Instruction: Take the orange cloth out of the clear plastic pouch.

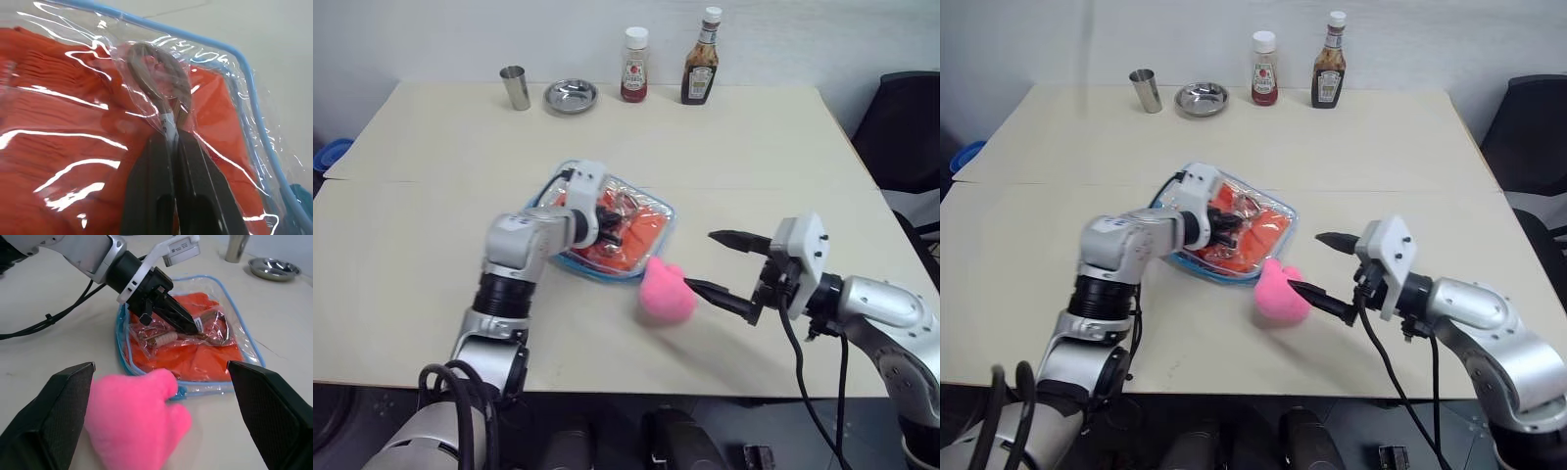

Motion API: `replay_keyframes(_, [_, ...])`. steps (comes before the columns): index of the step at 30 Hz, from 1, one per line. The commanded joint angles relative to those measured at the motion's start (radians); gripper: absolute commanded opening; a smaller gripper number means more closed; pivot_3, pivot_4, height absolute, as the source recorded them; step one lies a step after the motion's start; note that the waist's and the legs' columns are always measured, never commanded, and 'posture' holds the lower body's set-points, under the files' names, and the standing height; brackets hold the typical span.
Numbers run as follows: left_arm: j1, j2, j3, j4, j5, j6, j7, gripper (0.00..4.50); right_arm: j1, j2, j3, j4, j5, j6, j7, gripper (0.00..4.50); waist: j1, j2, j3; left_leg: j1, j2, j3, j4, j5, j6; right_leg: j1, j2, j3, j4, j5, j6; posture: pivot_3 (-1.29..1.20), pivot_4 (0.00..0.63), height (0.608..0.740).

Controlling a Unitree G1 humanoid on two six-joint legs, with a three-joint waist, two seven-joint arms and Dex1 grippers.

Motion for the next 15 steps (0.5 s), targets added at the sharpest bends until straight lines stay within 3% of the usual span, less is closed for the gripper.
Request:
replay_keyframes(1, [0.026, 0.146, 0.221, -0.102, -0.059, 0.049, -0.036, 0.03, -0.08, 0.025, 0.049, 0.033, 0.022, -0.03, 0.053, 4.5, -0.009, 0.0, 0.0, 0.0, 0.0, 0.0, 0.0, 0.0, 0.0, -0.001, 0.0, 0.0, 0.0, 0.0, 0.0, 0.0, 0.15, 0.74])
replay_keyframes(3, [0.063, 0.24, 0.318, -0.116, -0.084, 0.077, -0.057, 0.03, -0.124, 0.038, 0.08, 0.06, 0.021, -0.03, 0.079, 4.5, -0.018, 0.0, 0.0, 0.0, 0.0, 0.0, -0.001, 0.0, -0.001, -0.003, 0.001, 0.001, 0.002, 0.0, 0.0, 0.0, 0.15, 0.74])
replay_keyframes(6, [0.251, 0.447, 0.42, -0.122, -0.027, 0.044, -0.083, 0.03, -0.177, 0.046, 0.126, 0.1, 0.025, -0.039, 0.148, 4.5, -0.024, 0.0, 0.0, -0.001, 0.001, 0.0, -0.002, 0.001, -0.001, -0.005, 0.0, 0.001, 0.003, 0.0, 0.0, 0.0, 0.15, 0.74])
replay_keyframes(8, [0.387, 0.53, 0.486, -0.127, 0.013, 0.003, -0.072, 0.03, -0.204, 0.05, 0.15, 0.125, 0.02, -0.048, 0.185, 4.5, -0.025, 0.0, 0.0, -0.001, 0.0, 0.0, -0.003, 0.0, -0.001, -0.007, 0.0, 0.001, 0.002, 0.0, 0.0, 0.0, 0.15, 0.74])
replay_keyframes(11, [0.57, 0.561, 0.622, -0.135, 0.031, -0.058, -0.079, 0.03, -0.248, 0.061, 0.188, 0.175, 0.002, -0.061, 0.236, 4.5, -0.008, -0.003, 0.0, -0.003, -0.001, -0.002, -0.001, 0.0, 0.0, -0.007, -0.002, 0.0, 0.002, 0.0, 0.0, 0.0, 0.15, 0.74])
replay_keyframes(15, [0.662, 0.531, 0.711, -0.129, 0.017, -0.152, -0.088, 0.03, -0.291, 0.072, 0.212, 0.222, -0.003, -0.072, 0.283, 4.5, 0.018, -0.007, -0.001, -0.004, -0.002, -0.003, 0.0, -0.002, 0.003, -0.006, -0.005, -0.001, 0.0, 0.0, 0.0, 0.0, 0.15, 0.74])
